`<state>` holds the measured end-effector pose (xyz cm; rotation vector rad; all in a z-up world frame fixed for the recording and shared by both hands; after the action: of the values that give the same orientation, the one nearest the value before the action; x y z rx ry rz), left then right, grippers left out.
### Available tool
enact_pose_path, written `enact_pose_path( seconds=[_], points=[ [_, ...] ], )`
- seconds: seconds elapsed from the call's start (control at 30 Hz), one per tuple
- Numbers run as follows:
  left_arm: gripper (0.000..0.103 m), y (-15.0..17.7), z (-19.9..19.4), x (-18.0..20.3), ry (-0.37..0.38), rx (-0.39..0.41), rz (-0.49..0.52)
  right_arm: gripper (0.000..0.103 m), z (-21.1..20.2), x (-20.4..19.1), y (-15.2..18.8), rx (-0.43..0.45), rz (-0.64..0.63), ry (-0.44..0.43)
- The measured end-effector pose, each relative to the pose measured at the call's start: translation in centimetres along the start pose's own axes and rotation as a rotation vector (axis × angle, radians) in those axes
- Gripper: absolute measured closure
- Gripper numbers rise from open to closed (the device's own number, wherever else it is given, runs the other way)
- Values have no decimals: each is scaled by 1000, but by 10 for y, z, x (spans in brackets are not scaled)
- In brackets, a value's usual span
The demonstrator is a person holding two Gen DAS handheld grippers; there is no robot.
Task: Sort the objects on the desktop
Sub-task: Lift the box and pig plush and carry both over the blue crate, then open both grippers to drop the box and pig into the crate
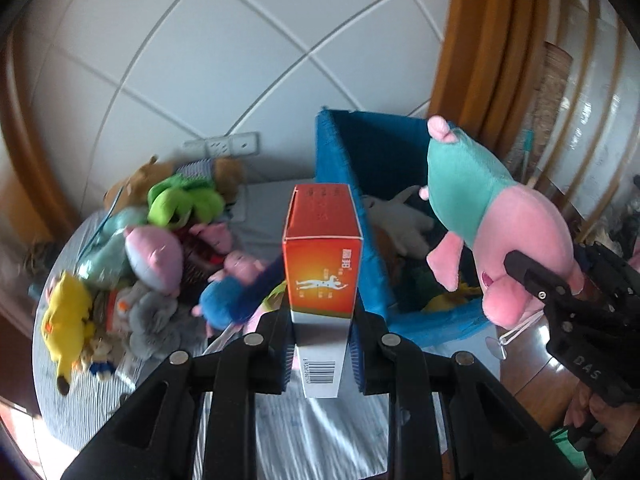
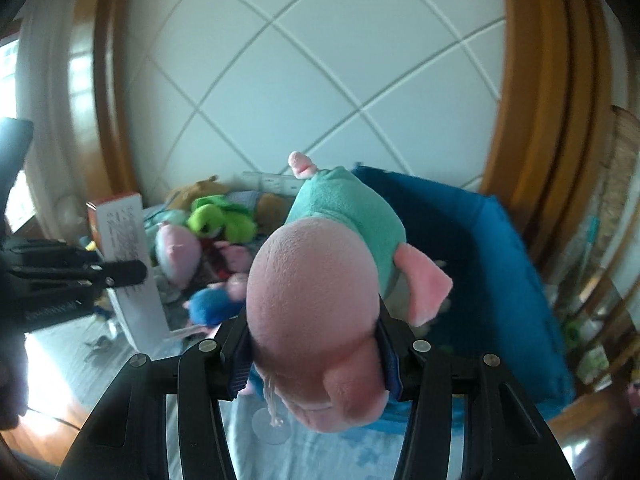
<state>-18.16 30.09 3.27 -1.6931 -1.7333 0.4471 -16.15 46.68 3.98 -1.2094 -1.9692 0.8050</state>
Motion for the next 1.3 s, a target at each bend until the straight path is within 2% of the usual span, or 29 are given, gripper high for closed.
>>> enact_pose_path(
  seconds=[0.3, 0.63, 1.03, 1.3],
  points=[
    [81, -27, 26, 68, 72, 11, 74, 53, 8, 59, 17, -58, 53, 132],
    [81, -53, 64, 121, 110, -3, 118, 53, 31, 102, 30, -125, 98, 203],
    [81, -63, 107, 148, 106, -41, 130, 53, 62, 128, 34, -185, 125, 232],
    [81, -64, 121, 160, 113, -50, 138, 52, 74, 136, 37, -210, 122, 241]
  ],
)
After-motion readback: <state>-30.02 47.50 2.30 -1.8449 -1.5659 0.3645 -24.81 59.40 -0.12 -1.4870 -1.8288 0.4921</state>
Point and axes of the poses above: each gripper's, at about its wrist camera, not at the fingertips, and z roughly the way its jaws point, x to its right, y to its underside, the point moved 4 cm from there along z, roughly the way its jaws point, and after that the axes turned 12 degrees about -z, right-handed, at the moved point
